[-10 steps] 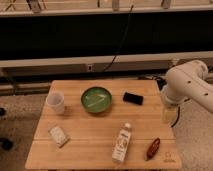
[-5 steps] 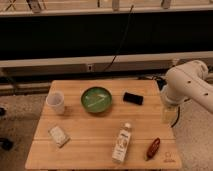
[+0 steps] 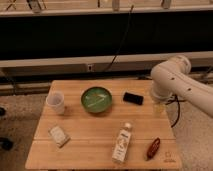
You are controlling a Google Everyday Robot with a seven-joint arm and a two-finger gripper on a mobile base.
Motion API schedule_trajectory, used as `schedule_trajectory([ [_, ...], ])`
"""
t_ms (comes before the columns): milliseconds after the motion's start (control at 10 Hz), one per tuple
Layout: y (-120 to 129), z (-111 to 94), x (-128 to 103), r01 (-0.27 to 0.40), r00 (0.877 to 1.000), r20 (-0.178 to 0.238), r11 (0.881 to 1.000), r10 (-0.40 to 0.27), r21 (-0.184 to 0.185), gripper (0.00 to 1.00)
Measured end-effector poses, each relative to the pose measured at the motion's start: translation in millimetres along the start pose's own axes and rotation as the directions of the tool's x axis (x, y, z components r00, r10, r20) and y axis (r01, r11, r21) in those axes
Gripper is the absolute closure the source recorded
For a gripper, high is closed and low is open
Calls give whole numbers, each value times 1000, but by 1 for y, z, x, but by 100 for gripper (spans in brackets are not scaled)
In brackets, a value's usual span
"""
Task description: Drag the ceramic bowl in a circle
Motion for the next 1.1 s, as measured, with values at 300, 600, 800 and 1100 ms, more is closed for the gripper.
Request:
schedule_trajectory([
  [300, -8, -1, -6, 67, 997, -28, 998, -66, 20, 20],
  [600, -37, 3, -36, 167, 983, -77, 985, -164, 39, 20],
  [800, -39, 5, -37, 220, 971, -105, 975, -215, 42, 20],
  [1100, -58, 10, -59, 281, 955, -116, 957, -273, 64, 20],
])
